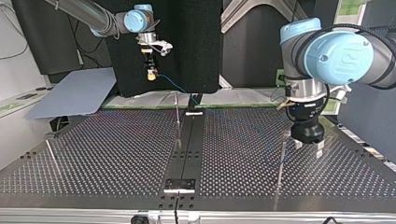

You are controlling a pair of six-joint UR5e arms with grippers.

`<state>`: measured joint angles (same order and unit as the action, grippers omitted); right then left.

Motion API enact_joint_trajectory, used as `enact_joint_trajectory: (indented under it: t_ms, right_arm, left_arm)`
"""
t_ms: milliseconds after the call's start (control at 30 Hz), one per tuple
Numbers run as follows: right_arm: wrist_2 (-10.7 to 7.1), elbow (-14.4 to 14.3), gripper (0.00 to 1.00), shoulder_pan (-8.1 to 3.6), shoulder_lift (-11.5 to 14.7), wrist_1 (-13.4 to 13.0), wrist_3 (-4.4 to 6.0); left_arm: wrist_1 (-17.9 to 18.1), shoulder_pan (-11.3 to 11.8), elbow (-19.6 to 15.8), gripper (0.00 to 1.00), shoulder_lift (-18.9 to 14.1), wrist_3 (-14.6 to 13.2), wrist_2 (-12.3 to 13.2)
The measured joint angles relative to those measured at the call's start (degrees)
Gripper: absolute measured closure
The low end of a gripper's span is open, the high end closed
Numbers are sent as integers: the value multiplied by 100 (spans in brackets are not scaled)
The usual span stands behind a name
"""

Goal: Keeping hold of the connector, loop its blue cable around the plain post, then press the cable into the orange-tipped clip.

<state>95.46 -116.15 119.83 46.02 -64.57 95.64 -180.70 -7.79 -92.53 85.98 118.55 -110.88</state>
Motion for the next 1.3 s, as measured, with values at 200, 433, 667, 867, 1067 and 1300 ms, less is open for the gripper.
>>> enact_joint_trajectory:
  t_ms: [200, 433, 667, 867, 1067, 1300]
  right_arm:
    - [0, 0, 100, -6, 0, 0, 0]
    - [0, -1, 100, -10, 0, 5, 0]
    - [0, 0, 100, -9, 0, 5, 0]
    - [0, 0, 100, -8, 0, 6, 0]
    - [0, 0, 100, -9, 0, 5, 0]
    - [0, 1, 100, -8, 0, 5, 0]
  left_arm:
    - [-319, -82, 0, 2, 0, -316, 212]
    - [-693, -113, 0, 2, 39, -691, 185]
    - [-1139, -178, 0, 2, 44, -1140, -76]
    - [-1457, -204, 0, 2, 45, -1458, -74]
    - [-1769, -206, 4, 2, 46, -1670, 142]
    - [-2130, -187, 90, 2, 52, -1721, 302]
